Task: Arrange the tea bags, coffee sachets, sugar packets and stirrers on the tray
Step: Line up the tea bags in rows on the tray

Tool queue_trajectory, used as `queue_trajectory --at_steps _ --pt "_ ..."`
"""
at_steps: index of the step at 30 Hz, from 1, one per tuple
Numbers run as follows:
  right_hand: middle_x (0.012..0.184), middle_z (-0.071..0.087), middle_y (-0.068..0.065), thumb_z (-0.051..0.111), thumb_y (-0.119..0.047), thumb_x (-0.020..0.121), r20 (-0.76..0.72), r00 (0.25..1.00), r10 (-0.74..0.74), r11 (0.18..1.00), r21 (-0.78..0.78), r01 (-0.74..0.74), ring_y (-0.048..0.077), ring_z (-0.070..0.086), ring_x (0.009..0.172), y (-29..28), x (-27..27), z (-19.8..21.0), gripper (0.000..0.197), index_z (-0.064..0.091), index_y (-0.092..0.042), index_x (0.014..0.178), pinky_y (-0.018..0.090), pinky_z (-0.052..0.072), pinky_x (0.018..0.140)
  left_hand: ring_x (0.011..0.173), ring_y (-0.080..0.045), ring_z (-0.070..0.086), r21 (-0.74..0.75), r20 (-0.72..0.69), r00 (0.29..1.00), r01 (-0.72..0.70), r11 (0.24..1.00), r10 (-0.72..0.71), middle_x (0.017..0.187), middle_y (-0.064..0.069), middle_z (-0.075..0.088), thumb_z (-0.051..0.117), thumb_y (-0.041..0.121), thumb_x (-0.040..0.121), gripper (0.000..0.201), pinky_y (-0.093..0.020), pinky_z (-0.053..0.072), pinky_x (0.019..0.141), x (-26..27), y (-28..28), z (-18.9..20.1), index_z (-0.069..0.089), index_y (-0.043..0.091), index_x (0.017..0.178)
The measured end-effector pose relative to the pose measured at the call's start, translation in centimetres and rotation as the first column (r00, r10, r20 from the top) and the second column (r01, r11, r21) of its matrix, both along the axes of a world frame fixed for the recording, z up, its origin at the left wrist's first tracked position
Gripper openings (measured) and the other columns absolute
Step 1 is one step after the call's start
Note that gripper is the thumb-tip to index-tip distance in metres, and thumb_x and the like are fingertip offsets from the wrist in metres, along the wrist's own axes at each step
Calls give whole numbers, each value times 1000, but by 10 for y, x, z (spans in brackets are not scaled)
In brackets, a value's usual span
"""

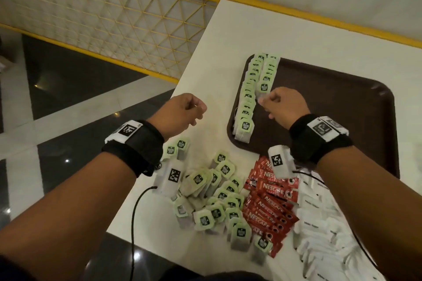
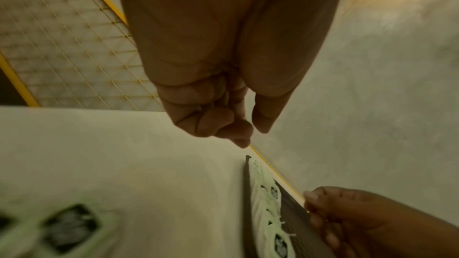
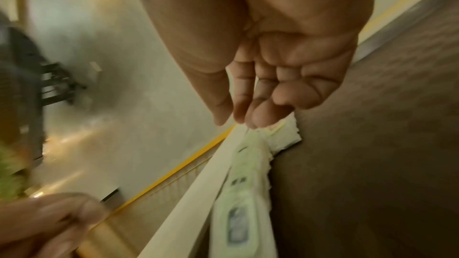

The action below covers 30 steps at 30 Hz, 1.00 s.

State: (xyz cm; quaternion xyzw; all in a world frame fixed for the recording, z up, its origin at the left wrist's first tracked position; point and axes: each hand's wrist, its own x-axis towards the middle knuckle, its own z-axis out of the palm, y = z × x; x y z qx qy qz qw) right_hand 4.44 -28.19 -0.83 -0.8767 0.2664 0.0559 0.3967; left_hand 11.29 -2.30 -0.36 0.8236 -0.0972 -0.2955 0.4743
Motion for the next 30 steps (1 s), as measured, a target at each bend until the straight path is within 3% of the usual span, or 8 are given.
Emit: queue_trajectory --at_steps 4,8,12,15,19,22,26,30 --pt "78 63 0 66 -32 89 -135 920 368 928 -6 -372 15 59 68 41 -33 18 22 67 -11 87 34 48 69 77 -12 61 167 64 993 85 982 -97 93 2 66 59 28 95 13 -27 49 64 -15 38 -9 65 17 99" --pt "90 64 -1 68 -36 88 -290 797 530 834 7 -551 14 59 83 76 -56 8 23 68 -13 95 30 47 75 88 -20 62 384 136 964 160 909 -228 104 -3 61 64 31 92 19 -30 51 74 -22 63 -29 64 17 105" --pt "107 62 4 63 -37 91 -337 777 532 808 -74 -585 20 58 98 101 -62 -4 32 61 -15 113 33 48 82 108 -31 54 590 121 958 143 795 -261 121 -11 52 67 32 87 41 -42 49 90 -24 75 -45 55 15 122" --pt "116 59 9 64 -37 90 -398 751 527 765 -163 -623 25 57 104 113 -56 -5 40 56 -11 119 36 48 87 106 -32 53 638 84 948 186 747 -308 122 -13 47 71 32 84 49 -41 49 88 -27 72 -46 51 11 124" --pt "106 57 7 70 -46 83 -547 672 499 706 -192 -681 23 54 92 122 -53 -3 47 52 -10 107 33 45 75 99 -26 53 603 120 929 211 769 -349 118 -10 50 75 25 82 45 -31 43 78 -28 62 -46 52 10 118" --pt "93 55 3 73 -51 78 -601 647 470 713 -174 -680 21 52 83 127 -57 -7 50 49 -13 100 32 41 67 101 -24 54 575 119 929 224 787 -351 118 -8 57 75 24 83 42 -28 39 78 -27 61 -49 54 13 117" --pt "101 58 2 74 -51 77 -583 682 442 760 -160 -630 22 56 90 127 -62 -13 51 52 -14 104 36 49 77 103 -24 56 543 108 934 232 807 -340 116 -4 57 76 25 81 40 -29 43 81 -27 60 -51 59 14 116" --pt "95 51 -2 77 -39 77 -473 764 439 841 -82 -534 17 48 86 128 -67 -15 39 53 -18 99 28 34 60 90 -20 53 478 138 934 230 848 -331 102 -1 55 76 19 80 25 -25 38 70 -29 57 -48 62 13 100"
